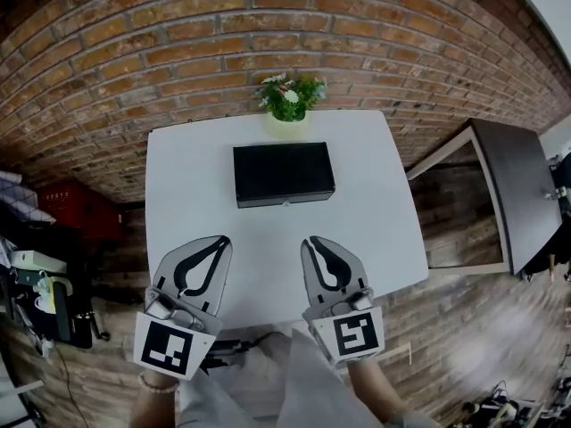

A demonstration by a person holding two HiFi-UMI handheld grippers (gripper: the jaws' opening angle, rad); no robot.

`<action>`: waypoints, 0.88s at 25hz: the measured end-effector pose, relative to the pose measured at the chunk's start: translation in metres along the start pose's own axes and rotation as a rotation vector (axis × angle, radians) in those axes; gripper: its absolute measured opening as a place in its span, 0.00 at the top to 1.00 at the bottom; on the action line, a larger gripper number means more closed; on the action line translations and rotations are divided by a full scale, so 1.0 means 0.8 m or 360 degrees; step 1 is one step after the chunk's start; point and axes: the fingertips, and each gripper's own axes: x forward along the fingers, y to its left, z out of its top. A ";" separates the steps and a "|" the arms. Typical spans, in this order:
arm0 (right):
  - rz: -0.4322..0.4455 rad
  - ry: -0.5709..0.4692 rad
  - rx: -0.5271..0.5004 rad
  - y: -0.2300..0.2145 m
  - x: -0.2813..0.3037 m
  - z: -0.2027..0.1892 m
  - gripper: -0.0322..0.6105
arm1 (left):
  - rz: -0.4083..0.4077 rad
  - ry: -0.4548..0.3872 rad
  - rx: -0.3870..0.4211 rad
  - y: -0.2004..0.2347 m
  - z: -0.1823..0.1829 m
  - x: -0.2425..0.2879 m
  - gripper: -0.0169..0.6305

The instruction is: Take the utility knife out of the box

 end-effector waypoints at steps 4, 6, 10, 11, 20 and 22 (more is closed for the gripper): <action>-0.0002 0.0073 -0.0032 -0.010 0.021 -0.021 0.86 | 0.0004 0.0032 -0.0025 0.012 -0.013 0.014 0.95; 0.0010 0.0101 -0.0038 -0.013 0.032 -0.033 0.86 | 0.0009 0.0050 -0.0042 0.017 -0.020 0.020 0.95; 0.0017 0.0171 -0.0044 -0.018 0.054 -0.060 0.86 | 0.0025 0.0089 -0.0041 0.028 -0.035 0.029 0.95; 0.0018 0.0191 -0.0044 -0.019 0.060 -0.067 0.86 | 0.0031 0.0096 -0.0042 0.031 -0.038 0.031 0.95; -0.0019 0.0381 0.0026 -0.029 0.109 -0.129 0.86 | 0.0067 0.0144 -0.0038 0.051 -0.069 0.044 0.95; -0.0010 0.0420 0.0029 -0.030 0.118 -0.143 0.86 | 0.0048 0.0173 0.0003 0.054 -0.075 0.045 0.95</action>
